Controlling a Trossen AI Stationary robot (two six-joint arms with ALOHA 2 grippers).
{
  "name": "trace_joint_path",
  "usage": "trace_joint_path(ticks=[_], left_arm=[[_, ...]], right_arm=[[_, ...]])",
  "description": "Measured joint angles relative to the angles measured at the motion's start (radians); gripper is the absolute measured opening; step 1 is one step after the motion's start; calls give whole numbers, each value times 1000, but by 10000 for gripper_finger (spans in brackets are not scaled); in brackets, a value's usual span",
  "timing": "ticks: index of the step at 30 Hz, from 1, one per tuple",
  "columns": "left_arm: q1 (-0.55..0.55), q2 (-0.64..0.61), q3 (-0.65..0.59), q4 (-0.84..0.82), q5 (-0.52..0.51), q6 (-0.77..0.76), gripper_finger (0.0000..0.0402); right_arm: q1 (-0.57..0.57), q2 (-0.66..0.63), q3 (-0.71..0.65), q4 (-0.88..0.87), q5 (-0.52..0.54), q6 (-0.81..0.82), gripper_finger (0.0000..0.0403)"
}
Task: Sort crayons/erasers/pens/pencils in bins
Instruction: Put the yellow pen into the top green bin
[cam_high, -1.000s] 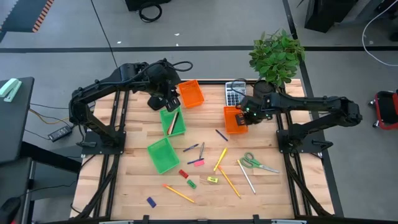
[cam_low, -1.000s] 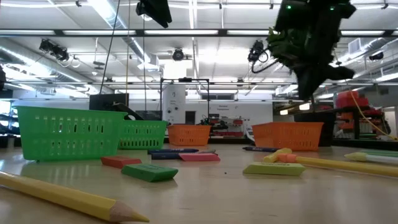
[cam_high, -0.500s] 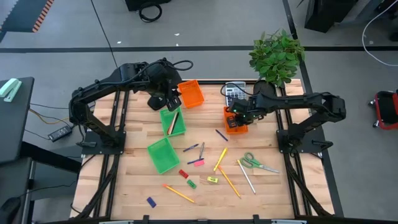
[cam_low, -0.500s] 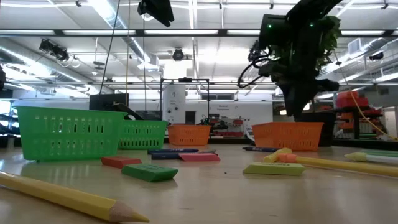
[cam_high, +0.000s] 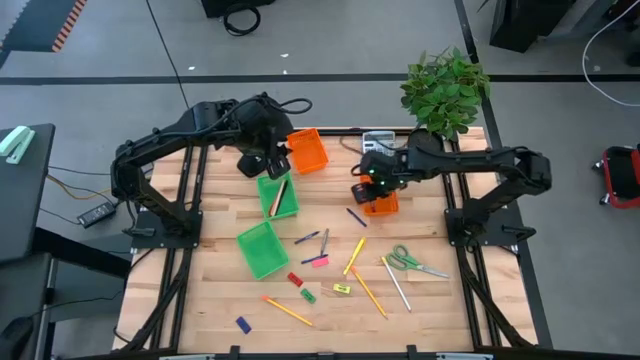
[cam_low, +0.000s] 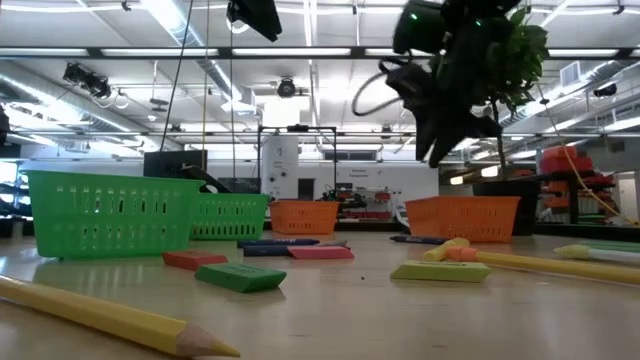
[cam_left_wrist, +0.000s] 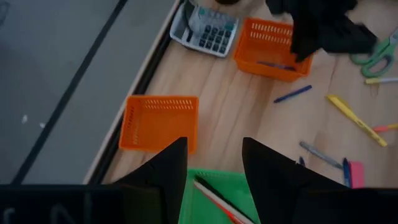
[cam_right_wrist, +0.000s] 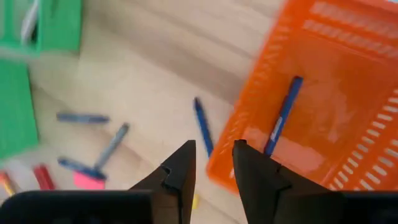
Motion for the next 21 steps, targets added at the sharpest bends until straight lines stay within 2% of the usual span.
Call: trace_joint_path(ticks=[4, 8, 15, 21], left_arm=[[24, 0, 0, 47, 0, 4, 162], [54, 0, 0, 63, 0, 5, 162], [73, -11, 0, 37, 0, 5, 162], [72, -28, 0, 35, 7, 20, 162]], right_arm=[[39, 110, 170, -120, 42, -123, 105], [48, 220, 298, -194, 61, -175, 104], [30, 372, 397, -246, 39, -225, 104], [20, 437, 445, -339, 16, -267, 103]])
